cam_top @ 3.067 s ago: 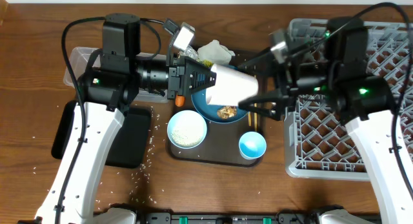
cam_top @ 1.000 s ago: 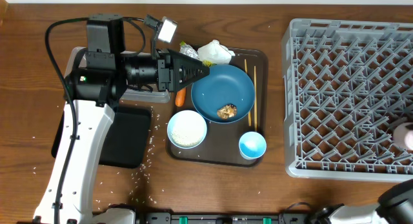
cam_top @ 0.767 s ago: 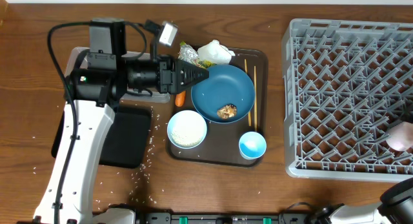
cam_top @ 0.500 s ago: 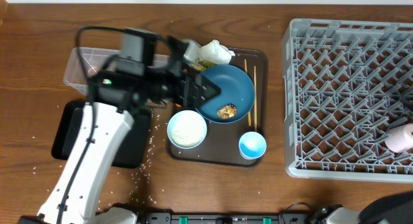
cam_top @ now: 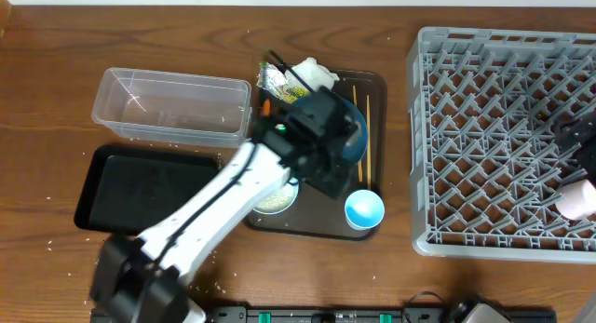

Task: Sort waste into correct bins and load items into the dishwasher rack
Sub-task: 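Carry the pink cup with the right gripper and set it in the rack, then reach the left gripper to the light-blue cup and grasp it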

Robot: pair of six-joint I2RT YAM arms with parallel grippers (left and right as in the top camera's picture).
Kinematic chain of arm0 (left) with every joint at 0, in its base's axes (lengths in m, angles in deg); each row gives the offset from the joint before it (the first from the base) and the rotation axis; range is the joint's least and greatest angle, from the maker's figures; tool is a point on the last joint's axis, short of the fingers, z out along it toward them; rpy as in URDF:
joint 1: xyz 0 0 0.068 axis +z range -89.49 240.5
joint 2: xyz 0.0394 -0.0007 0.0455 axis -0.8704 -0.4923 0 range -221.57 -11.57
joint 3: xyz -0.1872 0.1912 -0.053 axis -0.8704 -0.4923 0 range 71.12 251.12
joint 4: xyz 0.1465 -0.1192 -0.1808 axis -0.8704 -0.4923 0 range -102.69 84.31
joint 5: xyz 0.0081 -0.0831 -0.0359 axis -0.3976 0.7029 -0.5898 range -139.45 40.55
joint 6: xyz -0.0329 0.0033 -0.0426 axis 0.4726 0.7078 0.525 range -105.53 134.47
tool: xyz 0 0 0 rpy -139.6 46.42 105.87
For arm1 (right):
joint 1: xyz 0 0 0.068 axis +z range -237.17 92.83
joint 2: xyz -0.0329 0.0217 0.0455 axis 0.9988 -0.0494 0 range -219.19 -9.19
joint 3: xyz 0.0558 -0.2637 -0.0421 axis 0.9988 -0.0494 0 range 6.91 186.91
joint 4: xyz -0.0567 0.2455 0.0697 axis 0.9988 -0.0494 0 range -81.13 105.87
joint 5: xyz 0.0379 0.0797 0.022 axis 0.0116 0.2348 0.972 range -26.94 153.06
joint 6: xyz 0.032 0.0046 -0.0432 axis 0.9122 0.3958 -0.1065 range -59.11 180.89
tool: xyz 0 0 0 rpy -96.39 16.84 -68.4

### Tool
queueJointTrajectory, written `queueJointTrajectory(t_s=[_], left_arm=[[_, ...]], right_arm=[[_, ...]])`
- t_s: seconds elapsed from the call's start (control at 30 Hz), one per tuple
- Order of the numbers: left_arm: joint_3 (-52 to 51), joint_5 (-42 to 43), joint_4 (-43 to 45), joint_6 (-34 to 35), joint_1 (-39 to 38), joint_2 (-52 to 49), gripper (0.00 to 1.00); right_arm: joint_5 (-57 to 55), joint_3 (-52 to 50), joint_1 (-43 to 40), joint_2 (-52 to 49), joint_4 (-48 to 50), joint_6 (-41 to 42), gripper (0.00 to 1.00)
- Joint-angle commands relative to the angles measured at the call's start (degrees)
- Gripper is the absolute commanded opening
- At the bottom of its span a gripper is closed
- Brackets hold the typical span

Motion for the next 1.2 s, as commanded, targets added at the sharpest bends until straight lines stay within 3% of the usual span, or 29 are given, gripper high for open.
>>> queueJointTrajectory(t_s=[0.0, 0.17, 0.33, 0.4, 0.7, 0.9, 1.17], left_arm=[[-0.3, 1.5, -0.1, 1.1, -2.4, -3.7, 0.61], [-0.3, 1.5, -0.1, 1.1, -4.9, -8.3, 0.57], [-0.3, 1.3, 0.9, 1.1, -5.6, -11.8, 0.40], [-0.3, 1.4, 1.0, 1.1, -5.6, -12.1, 0.26], [-0.1, 1.3, 3.7, 1.0, -5.6, -12.1, 0.25], [-0.2, 0.9, 4.0, 1.0, -5.6, -12.1, 0.11], [-2.1, -0.7, 6.0, 1.0, -5.6, -12.2, 0.12]], right_arm=[[-2.9, 0.5, 0.8, -0.2, 0.0, 1.6, 0.99], [-2.9, 0.5, 0.8, -0.4, 0.3, 1.6, 0.99], [-3.1, 0.5, 0.8, -0.4, 0.3, 1.6, 0.99], [-3.1, 0.5, 0.8, -0.4, 0.4, 1.6, 0.99], [-3.1, 0.5, 0.8, -0.4, 0.4, 1.2, 0.99], [-3.1, 0.5, 0.8, -0.4, 0.3, 0.7, 0.99], [-3.1, 0.5, 0.8, -0.4, 0.2, 0.7, 0.99]])
